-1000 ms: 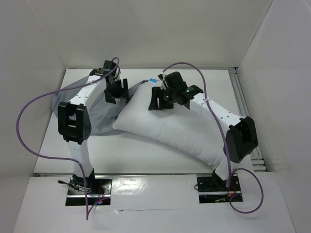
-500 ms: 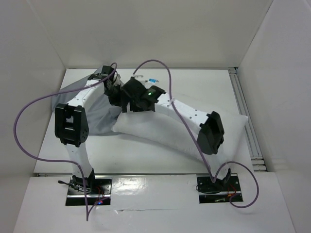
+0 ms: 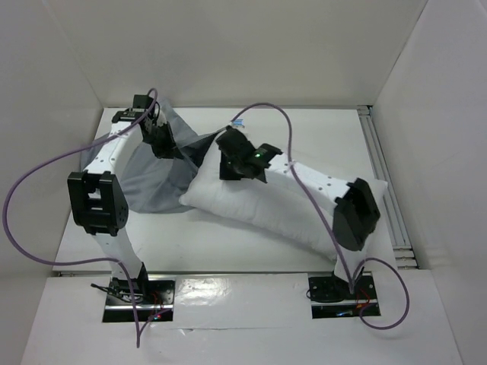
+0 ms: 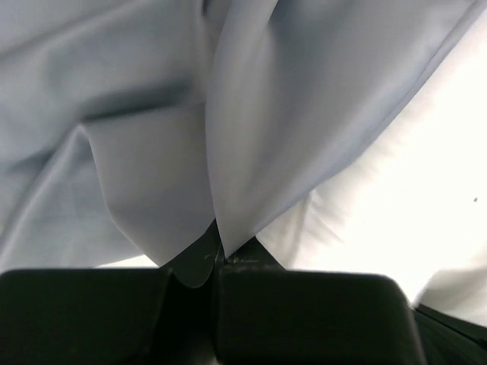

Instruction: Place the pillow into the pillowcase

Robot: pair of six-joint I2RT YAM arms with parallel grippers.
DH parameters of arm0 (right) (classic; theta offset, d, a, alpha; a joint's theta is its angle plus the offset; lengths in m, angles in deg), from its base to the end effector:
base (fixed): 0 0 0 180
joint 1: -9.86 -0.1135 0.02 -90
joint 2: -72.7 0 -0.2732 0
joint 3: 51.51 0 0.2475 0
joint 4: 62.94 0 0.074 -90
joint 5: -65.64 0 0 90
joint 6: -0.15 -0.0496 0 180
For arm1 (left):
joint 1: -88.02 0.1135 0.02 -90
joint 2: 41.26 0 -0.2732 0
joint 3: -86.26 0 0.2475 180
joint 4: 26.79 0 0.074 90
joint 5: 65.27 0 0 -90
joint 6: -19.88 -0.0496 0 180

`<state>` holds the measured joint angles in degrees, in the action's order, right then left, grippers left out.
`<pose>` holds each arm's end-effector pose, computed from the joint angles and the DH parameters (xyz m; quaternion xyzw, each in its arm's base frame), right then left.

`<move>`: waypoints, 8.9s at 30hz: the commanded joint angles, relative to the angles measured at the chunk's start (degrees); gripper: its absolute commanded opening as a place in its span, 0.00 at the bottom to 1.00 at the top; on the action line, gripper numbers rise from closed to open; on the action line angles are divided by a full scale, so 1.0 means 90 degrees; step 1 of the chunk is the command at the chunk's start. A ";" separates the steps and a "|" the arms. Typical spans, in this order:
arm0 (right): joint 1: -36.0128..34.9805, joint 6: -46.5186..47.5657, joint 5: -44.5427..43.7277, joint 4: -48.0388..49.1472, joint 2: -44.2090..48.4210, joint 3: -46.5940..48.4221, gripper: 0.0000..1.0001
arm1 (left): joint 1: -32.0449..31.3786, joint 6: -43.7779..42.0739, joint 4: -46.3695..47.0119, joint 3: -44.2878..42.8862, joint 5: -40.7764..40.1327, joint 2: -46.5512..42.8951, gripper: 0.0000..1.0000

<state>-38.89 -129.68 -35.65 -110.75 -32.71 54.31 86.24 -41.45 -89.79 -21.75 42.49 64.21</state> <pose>0.2863 0.3117 0.2884 -0.0365 0.9271 0.1868 0.3228 0.3992 -0.0275 0.2823 -0.1839 0.9383 -0.2102 0.2038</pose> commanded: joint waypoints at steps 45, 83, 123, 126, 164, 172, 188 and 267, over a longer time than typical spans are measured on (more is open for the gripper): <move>0.1248 0.3655 0.4271 -0.2526 0.1603 0.1172 0.00 | -0.0945 -0.0813 -0.0750 0.0892 -0.0235 -0.2228 0.00; 0.1070 0.4563 0.3354 -0.3180 0.1223 0.2340 0.00 | -0.1628 -0.0695 -0.1698 0.1008 -0.1241 -0.3213 0.00; -0.0814 0.0244 -0.0954 0.0090 -0.0085 -0.0636 0.00 | -0.0857 0.0331 -0.0614 0.1535 -0.0870 -0.2169 0.85; -0.0755 0.0752 -0.0465 0.0559 0.0353 -0.0979 0.00 | -0.0857 0.0652 -0.0468 0.1788 -0.0704 -0.2237 0.83; -0.0521 0.4084 0.3686 -0.2407 0.0942 0.0709 0.00 | -0.0671 -0.0022 -0.0203 0.2841 -0.1066 -0.2890 0.00; -0.0823 0.3715 0.3910 -0.2585 0.1047 0.0076 0.05 | -0.0671 0.0184 -0.0419 0.2357 -0.1561 -0.3038 1.00; -0.0522 0.2337 0.0865 -0.2956 0.1458 0.0787 0.93 | -0.0730 0.0254 0.0030 -0.0153 -0.4582 -0.0099 1.00; 0.0376 0.1390 -0.0953 -0.1035 0.1661 0.0049 0.00 | -0.3063 -0.0969 -0.0535 -0.0409 0.0058 -0.1924 0.00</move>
<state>-40.31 -115.60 -38.95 -126.86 -25.30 60.21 60.98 -51.59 -92.06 -26.84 42.28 50.13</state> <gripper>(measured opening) 0.010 0.026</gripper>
